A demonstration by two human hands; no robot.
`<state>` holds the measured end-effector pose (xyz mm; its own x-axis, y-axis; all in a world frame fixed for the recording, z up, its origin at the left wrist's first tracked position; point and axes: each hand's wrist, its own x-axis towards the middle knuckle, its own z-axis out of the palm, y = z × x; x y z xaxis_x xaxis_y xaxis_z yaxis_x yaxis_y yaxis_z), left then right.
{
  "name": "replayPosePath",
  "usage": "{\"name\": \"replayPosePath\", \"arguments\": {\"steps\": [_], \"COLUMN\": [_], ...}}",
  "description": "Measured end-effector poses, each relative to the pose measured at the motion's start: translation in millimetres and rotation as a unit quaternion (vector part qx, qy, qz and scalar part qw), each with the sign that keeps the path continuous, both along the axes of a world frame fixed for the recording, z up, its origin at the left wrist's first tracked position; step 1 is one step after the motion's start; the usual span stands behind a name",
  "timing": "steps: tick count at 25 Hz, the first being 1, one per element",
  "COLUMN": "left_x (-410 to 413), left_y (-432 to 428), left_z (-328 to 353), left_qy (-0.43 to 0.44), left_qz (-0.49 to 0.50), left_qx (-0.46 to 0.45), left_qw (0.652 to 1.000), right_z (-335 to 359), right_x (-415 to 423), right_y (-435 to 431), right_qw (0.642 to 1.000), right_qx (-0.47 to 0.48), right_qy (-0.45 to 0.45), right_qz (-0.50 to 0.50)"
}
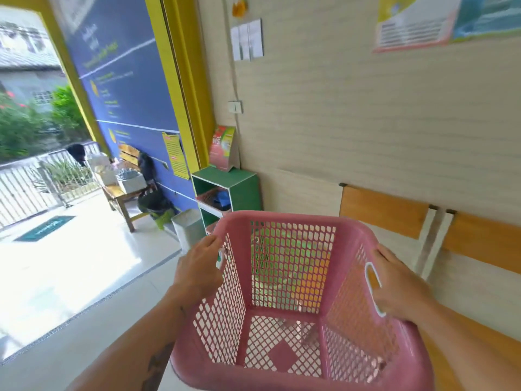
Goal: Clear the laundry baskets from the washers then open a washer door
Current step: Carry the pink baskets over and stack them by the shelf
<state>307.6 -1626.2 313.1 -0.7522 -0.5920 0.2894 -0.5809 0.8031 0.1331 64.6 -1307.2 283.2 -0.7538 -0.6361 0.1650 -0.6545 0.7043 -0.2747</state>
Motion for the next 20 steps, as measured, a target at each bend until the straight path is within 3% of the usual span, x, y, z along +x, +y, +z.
{"name": "replayPosePath", "arguments": {"steps": [9, 20], "left_x": [-116.3, -312.1], "left_y": [-167.4, -392.2], "left_z": [36.1, 7.9], "left_qy": [0.015, 0.043], "left_qz": [0.03, -0.14], "left_qx": [-0.016, -0.007], "left_qw": [0.999, 0.989], "right_z": [34.3, -2.7], "right_x": [-140.6, -210.0], "right_y": [-191.4, -334.8], "right_qw": [1.0, 0.993], "right_qx": [0.009, -0.016], "right_qy": [0.01, 0.022], "right_qz": [0.023, -0.113]}}
